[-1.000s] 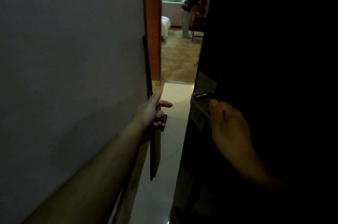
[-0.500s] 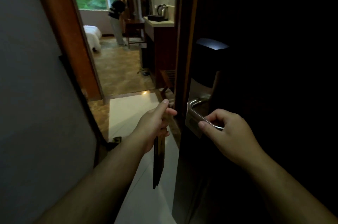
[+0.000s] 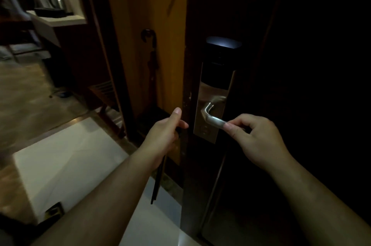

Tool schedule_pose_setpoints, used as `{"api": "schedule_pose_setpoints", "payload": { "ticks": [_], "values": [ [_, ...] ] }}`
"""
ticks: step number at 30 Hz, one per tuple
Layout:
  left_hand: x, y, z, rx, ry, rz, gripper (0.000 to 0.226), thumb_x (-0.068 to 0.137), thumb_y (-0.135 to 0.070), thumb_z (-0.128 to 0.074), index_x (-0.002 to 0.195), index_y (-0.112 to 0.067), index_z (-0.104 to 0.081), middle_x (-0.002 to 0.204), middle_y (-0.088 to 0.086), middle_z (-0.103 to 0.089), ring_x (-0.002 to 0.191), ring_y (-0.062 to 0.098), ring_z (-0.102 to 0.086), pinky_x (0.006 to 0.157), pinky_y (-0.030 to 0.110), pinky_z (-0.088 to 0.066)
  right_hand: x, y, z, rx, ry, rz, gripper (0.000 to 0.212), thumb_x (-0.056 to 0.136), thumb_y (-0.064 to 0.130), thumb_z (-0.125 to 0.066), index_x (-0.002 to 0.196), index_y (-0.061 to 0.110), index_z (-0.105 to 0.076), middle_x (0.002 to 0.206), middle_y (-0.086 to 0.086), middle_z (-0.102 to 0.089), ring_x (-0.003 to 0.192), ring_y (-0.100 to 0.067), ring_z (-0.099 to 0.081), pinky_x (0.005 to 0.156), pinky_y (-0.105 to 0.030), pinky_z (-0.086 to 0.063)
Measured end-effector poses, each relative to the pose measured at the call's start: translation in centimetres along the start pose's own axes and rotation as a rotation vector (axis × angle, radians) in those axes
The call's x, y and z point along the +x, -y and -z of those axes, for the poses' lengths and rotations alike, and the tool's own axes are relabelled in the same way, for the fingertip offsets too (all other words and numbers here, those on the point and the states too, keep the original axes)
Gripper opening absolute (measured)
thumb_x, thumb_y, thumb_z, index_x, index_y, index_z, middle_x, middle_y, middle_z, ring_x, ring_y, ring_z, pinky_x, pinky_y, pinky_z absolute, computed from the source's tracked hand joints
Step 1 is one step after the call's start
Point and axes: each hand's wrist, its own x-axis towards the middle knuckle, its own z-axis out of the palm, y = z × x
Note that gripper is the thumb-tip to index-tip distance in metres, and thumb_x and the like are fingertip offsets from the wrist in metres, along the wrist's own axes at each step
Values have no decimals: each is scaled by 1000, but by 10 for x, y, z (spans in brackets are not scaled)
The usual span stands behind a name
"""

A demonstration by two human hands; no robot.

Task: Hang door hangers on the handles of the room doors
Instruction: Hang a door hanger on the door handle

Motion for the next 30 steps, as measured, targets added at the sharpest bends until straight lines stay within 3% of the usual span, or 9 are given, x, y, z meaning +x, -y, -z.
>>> {"api": "schedule_pose_setpoints", "payload": {
  "ticks": [2,4,8,12,15,19,23,27,30],
  "values": [
    [14,-4,-7,31,64,-48,54,96,-63,-29,103,-25,-67,65,-4,-48,58,7,-50,69,31,-49,9,-6,-3,-8,-28,-23,8,88,36,-68,80,35,-68,74,14,-65,75,10,-57,58,-16,-38],
    [30,-6,-15,40,115,-103,52,94,-65,-30,104,-30,-67,82,-3,-57,74,10,-55,72,27,-47,20,-13,-5,-5,-63,-29,10,89,35,-67,79,34,-68,72,13,-65,73,7,-58,57,-18,-39],
    [53,-12,-24,8,120,-143,45,90,-66,-41,105,-33,-68,79,-12,-58,84,11,-58,78,32,-49,36,-20,-7,-4,-84,-32,10,90,35,-65,81,33,-67,72,14,-62,67,5,-57,56,-16,-35],
    [71,-18,-28,16,136,-136,39,88,-65,-50,102,-35,-69,105,-8,-70,105,13,-63,85,34,-51,51,-25,-11,-11,-103,-57,10,90,35,-66,80,32,-67,68,13,-60,60,5,-54,53,-13,-32],
    [80,-24,-31,19,136,-135,33,87,-62,-54,99,-36,-70,103,-13,-71,103,6,-63,79,30,-49,60,-28,-10,-13,-126,-78,12,89,35,-66,78,33,-67,69,14,-62,63,5,-56,53,-13,-33],
    [95,-29,-34,27,207,-149,32,89,-60,-54,101,-36,-70,103,-10,-71,103,10,-64,81,33,-52,69,-30,-8,-19,-140,-117,10,88,37,-67,78,33,-67,74,12,-65,70,2,-59,57,-18,-37],
    [113,-31,-32,42,231,-144,33,96,-56,-45,99,-35,-69,83,-6,-62,80,12,-60,68,24,-47,76,-28,-9,-48,-161,-183,10,89,36,-66,82,30,-68,78,12,-64,74,-4,-59,60,-21,-39],
    [131,-29,-21,-6,290,-98,40,99,-52,-38,101,-29,-70,77,-11,-51,69,5,-51,70,26,-46,78,-22,-11,-92,-176,-253,10,89,36,-66,82,30,-68,77,12,-62,73,-3,-58,59,-20,-37],
    [140,-29,-14,-61,347,-72,43,101,-50,-37,100,-24,-71,57,-11,-46,52,4,-48,71,33,-48,75,-16,-15,-130,-205,-291,8,90,36,-65,83,31,-66,83,11,-61,77,-4,-57,61,-20,-38]
  ]
}}
